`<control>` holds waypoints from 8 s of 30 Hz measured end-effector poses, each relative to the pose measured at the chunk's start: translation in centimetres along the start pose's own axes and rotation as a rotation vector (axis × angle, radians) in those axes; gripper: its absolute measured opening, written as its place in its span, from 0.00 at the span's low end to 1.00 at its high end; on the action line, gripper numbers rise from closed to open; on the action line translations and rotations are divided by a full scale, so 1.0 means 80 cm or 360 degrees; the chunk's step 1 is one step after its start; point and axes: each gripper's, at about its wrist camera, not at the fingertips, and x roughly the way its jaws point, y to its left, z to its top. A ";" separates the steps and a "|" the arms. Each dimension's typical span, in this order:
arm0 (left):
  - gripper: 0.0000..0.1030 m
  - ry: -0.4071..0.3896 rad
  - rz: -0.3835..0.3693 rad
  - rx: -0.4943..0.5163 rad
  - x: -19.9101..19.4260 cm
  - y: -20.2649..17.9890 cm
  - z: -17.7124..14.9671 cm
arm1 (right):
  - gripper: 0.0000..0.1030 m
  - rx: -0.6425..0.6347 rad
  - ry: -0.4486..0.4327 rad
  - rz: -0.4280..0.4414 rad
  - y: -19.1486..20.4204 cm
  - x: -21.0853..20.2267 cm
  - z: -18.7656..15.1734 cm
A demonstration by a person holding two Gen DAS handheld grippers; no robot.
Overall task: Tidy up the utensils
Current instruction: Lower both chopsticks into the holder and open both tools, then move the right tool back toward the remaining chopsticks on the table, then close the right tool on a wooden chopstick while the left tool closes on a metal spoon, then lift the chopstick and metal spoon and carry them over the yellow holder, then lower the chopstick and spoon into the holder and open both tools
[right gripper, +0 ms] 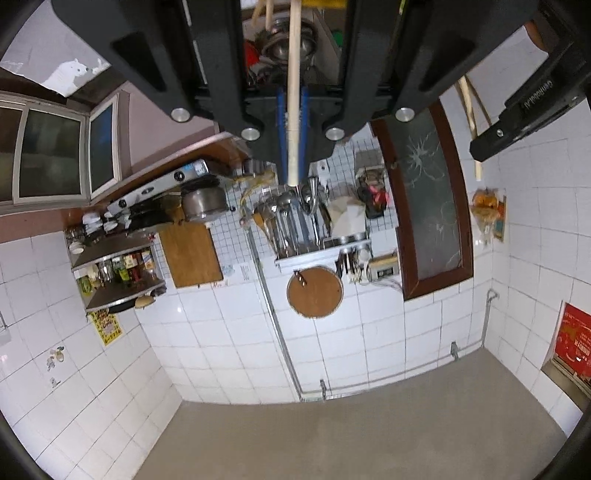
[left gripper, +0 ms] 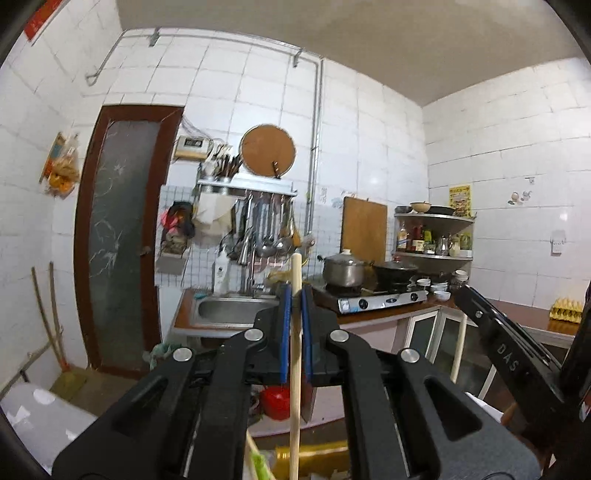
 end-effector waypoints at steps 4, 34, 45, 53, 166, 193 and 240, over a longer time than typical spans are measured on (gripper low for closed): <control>0.04 0.0038 -0.0029 0.0020 0.021 -0.001 -0.029 | 0.06 0.0035 -0.0010 0.0003 0.000 0.020 -0.020; 0.95 0.0750 0.0339 0.0072 -0.185 0.074 -0.084 | 0.73 -0.0091 0.0952 0.0000 -0.017 -0.177 -0.080; 0.95 0.1072 0.0454 0.0007 -0.233 0.114 -0.187 | 0.72 -0.0149 0.1281 0.0015 0.009 -0.238 -0.186; 0.95 0.1234 0.0473 0.0018 -0.217 0.134 -0.244 | 0.70 -0.0304 0.1453 0.0101 0.061 -0.238 -0.248; 0.13 0.1860 -0.0016 0.0118 -0.267 -0.004 -0.305 | 0.05 -0.0342 0.1463 -0.0202 -0.062 -0.223 -0.207; 0.08 0.1198 0.0106 -0.0050 -0.200 0.043 -0.178 | 0.05 -0.0279 0.1164 -0.0096 -0.023 -0.179 -0.149; 0.08 0.0439 -0.0039 -0.0094 -0.021 0.027 -0.025 | 0.05 -0.0187 0.0440 0.0072 0.020 -0.025 0.037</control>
